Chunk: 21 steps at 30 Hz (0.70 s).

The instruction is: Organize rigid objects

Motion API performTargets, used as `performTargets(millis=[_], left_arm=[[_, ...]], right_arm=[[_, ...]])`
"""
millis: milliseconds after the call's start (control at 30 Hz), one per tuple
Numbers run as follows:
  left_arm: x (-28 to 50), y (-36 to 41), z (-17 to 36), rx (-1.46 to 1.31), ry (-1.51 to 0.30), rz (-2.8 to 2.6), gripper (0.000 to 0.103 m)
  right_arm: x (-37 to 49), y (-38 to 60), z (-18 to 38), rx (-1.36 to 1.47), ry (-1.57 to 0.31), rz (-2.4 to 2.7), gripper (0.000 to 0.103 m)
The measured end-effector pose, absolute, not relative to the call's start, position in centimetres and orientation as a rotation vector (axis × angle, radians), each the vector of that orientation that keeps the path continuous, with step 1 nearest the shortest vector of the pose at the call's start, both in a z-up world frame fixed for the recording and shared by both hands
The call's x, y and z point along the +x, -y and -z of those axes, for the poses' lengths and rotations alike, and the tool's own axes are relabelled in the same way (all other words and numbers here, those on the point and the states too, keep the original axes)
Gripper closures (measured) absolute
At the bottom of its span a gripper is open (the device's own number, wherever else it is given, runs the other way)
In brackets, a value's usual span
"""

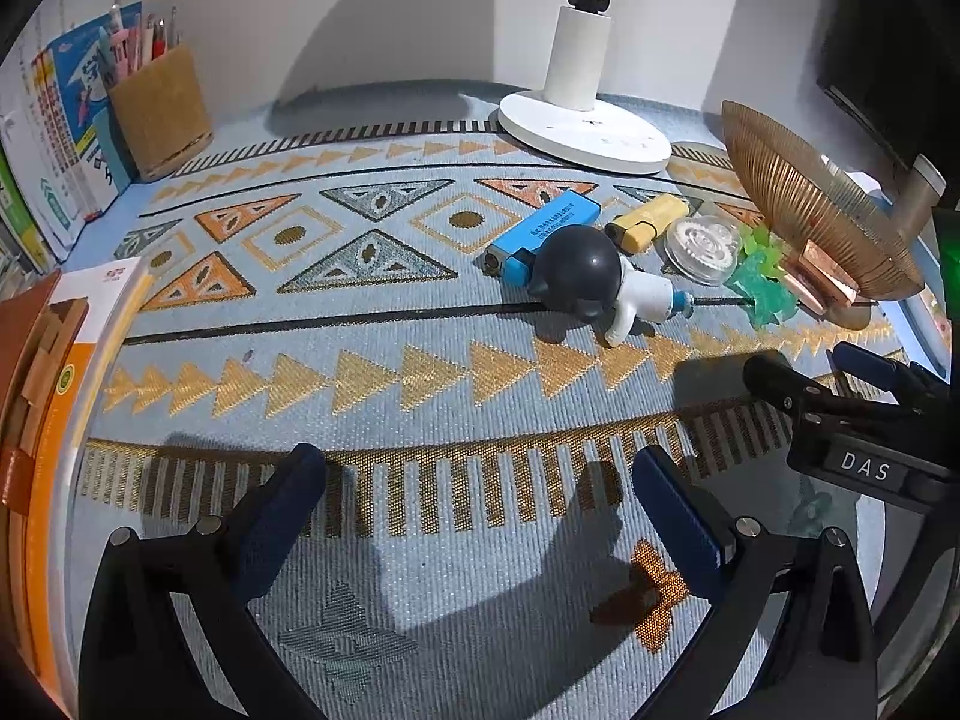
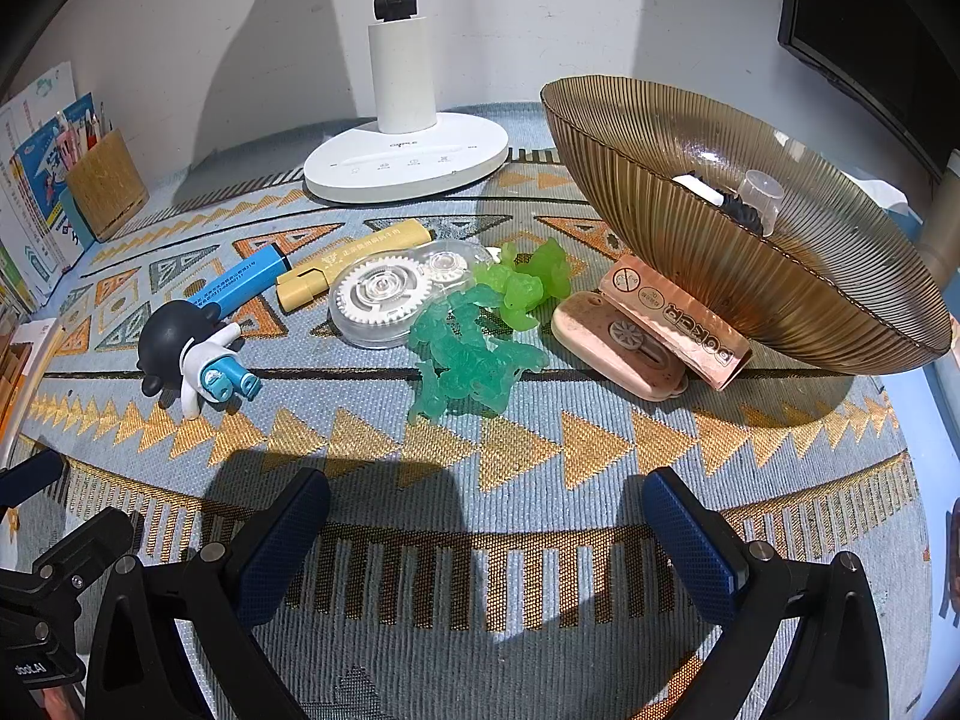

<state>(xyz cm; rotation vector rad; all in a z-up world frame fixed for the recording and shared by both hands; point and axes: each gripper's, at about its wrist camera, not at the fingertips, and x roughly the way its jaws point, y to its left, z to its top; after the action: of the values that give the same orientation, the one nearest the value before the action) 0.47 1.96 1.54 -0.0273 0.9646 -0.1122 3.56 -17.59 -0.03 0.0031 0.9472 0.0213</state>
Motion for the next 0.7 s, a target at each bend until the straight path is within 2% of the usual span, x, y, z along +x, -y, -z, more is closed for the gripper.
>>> performTargets(millis=[167, 333, 600, 700], left_arm=[[0.1, -2.3, -2.4, -0.047, -0.924, 0.083, 0.001], [1.2, -2.8, -4.0, -0.287, -0.883, 0.167, 0.001], [6.3, 2.3, -1.8, -0.259, -0.99, 0.055, 0.002], [7.2, 2.8, -1.5, -0.221, -0.961, -0.005, 0.005]], right_arm=[[3.5, 17.5, 0.0, 0.003, -0.947, -0.021, 0.0], [3.5, 17.6, 0.0, 0.003, -0.947, -0.021, 0.0], [3.6, 17.6, 0.0, 0.002, -0.947, -0.021, 0.0], [3.3, 17.8, -0.1, -0.008, -0.973, -0.062, 0.0]])
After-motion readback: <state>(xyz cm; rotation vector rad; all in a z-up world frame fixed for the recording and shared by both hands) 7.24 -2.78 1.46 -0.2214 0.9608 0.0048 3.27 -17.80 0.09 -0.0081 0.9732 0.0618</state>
